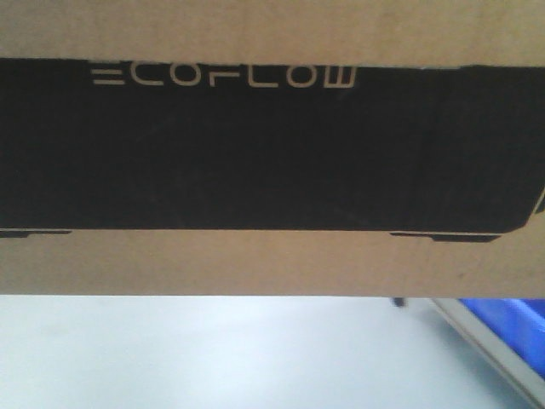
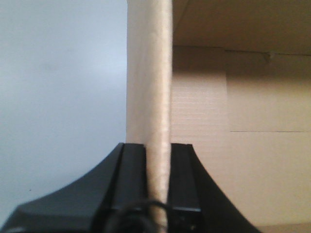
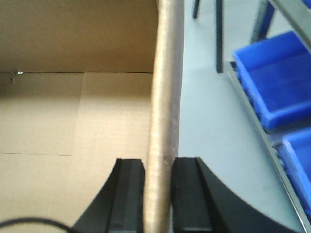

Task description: Grab box from left shelf to table start

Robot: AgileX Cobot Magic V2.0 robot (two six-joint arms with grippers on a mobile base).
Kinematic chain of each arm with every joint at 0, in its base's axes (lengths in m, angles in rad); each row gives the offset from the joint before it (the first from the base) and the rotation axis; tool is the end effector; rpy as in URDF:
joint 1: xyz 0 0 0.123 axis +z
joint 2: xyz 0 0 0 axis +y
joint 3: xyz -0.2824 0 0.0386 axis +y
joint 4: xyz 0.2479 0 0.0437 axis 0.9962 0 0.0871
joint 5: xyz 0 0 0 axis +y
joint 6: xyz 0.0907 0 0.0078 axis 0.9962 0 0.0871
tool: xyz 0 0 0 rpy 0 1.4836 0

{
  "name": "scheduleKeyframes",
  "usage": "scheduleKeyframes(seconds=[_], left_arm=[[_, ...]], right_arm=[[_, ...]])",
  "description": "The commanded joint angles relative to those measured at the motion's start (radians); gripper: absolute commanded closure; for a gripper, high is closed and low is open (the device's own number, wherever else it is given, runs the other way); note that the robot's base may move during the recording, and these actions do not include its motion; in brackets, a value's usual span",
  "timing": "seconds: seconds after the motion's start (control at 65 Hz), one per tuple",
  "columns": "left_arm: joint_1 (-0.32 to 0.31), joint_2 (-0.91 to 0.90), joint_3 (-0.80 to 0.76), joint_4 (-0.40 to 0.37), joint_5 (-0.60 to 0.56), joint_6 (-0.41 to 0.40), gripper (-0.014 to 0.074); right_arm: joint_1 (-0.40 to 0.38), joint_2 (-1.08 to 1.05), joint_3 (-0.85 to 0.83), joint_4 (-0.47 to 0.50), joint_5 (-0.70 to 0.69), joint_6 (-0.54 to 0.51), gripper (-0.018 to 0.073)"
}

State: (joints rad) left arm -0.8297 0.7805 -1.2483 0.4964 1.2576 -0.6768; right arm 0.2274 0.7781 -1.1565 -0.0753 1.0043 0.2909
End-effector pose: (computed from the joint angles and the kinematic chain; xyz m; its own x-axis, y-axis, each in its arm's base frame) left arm 0.0925 -0.0400 0.4499 -0.5662 -0.0276 -0.8238 0.1599 0.9768 -0.1426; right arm 0.1164 0.0210 0.4343 -0.5258 0.1322 -0.8403 -0.0429 0.9825 0.1814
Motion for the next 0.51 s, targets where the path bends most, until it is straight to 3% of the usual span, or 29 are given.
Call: scheduleKeyframes(seconds=[0.0, 0.492], left_arm=[[-0.003, -0.02, -0.041, 0.127, -0.064, -0.011, 0.0699], [-0.003, -0.02, -0.041, 0.127, -0.064, -0.011, 0.0699]], right_arm=[[-0.011, -0.004, -0.034, -0.125, -0.081, -0.005, 0.0493], [-0.011, -0.004, -0.034, -0.125, -0.081, -0.005, 0.0493]])
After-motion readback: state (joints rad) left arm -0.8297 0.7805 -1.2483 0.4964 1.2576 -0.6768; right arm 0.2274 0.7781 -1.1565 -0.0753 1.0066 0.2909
